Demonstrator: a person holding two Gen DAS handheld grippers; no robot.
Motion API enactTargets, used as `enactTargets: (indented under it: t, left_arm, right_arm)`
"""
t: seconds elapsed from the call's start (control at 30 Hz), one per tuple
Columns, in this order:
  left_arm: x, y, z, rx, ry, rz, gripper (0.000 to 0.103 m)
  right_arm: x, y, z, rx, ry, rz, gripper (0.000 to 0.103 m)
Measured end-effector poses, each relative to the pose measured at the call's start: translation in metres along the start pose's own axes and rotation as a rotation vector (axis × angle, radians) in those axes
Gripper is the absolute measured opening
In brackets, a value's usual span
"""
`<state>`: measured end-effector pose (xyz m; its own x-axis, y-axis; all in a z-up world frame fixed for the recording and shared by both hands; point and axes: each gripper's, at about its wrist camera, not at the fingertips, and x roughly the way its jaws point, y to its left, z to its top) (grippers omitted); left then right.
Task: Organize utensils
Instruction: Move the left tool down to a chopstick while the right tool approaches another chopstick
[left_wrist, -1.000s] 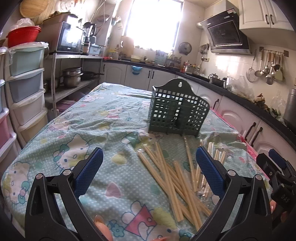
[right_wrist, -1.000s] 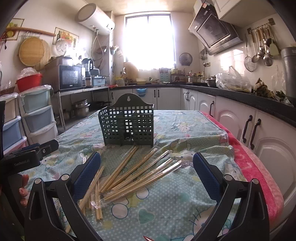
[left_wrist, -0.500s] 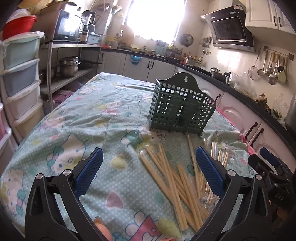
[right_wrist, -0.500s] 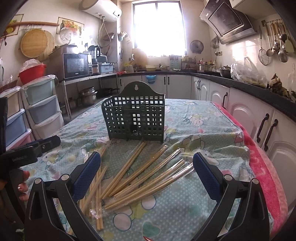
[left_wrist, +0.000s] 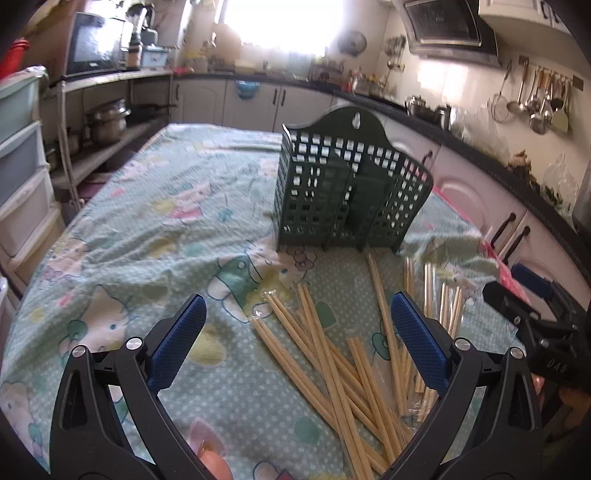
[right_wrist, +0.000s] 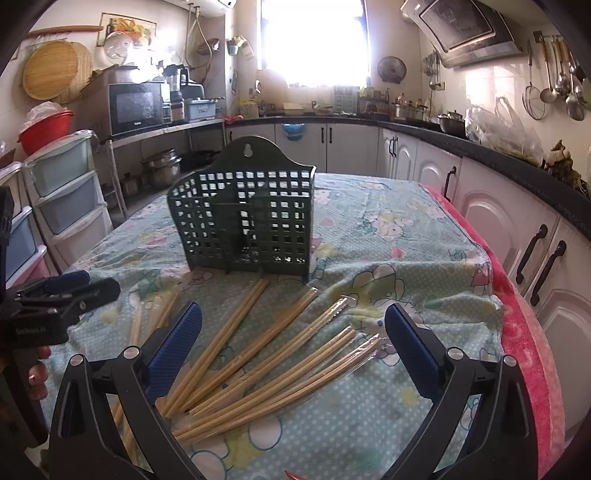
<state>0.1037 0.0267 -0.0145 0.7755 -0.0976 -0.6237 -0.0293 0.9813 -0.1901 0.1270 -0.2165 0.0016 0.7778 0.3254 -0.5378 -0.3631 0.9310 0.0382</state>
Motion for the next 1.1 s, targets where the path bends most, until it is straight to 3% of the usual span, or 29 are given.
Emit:
enactTargets:
  t: [0.2,0.33,0.5,0.73,1.1]
  left_arm:
    - [0.027,-0.007,0.006,0.033,0.072,-0.025,0.090]
    - [0.045,-0.008,0.010,0.030,0.130,-0.057,0.073]
    - [0.062,-0.009,0.015,0.036,0.168,-0.063,0.065]
    - [0.082,-0.009,0.020,0.052,0.244,-0.067,0.051]
    - [0.104,-0.008,0.027,0.084,0.334,-0.081,0.030]
  right_arm:
    - [0.014,-0.013,0.007,0.013,0.027,-0.022,0.096]
    - [0.024,-0.022,0.011,0.027,0.056,-0.027,0.096]
    - [0.043,-0.033,0.014,0.036,0.110,-0.037,0.095]
    - [0.074,-0.046,0.014,0.079,0.210,-0.005,0.080]
    - [0.106,-0.058,0.017,0.143,0.290,0.043,0.071]
